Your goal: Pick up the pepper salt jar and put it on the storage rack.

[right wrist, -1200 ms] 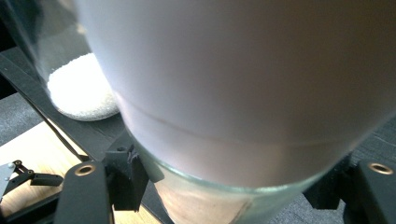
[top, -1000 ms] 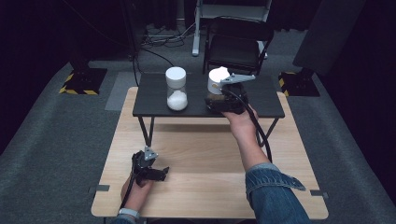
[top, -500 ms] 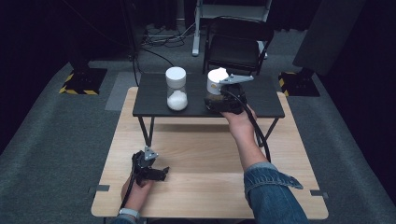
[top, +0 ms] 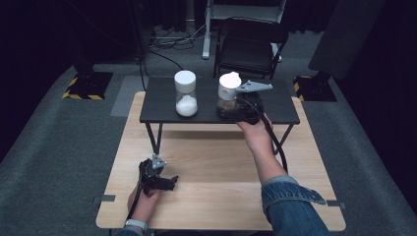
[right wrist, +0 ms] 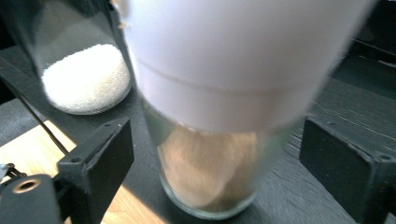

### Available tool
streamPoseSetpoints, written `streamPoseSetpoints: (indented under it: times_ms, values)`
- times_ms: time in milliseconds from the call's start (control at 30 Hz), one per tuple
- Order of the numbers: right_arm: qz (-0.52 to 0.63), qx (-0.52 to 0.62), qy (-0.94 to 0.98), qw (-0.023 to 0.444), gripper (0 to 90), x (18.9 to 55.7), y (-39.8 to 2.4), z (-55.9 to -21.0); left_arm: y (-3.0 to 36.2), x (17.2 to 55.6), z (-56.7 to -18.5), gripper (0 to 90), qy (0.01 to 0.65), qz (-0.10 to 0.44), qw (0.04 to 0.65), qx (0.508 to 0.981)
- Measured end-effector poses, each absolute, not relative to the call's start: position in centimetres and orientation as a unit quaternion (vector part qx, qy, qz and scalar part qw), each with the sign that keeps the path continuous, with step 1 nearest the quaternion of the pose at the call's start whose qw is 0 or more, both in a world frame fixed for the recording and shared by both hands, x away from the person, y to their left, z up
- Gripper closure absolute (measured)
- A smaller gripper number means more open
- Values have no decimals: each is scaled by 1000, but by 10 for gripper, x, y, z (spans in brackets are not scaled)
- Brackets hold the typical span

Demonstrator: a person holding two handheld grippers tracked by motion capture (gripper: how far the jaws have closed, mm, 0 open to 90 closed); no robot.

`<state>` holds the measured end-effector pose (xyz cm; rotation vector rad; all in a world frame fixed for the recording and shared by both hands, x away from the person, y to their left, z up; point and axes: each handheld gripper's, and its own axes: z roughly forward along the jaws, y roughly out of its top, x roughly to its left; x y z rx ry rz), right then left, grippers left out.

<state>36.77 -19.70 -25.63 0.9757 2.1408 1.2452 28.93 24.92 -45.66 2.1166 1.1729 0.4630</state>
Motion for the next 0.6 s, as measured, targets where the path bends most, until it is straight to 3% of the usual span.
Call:
streamPoseSetpoints:
  times_ms: [600]
  values:
    - [473, 342, 775, 244, 66, 319, -246, -255, 249, 289, -457, 5, 450, 177, 332, 810]
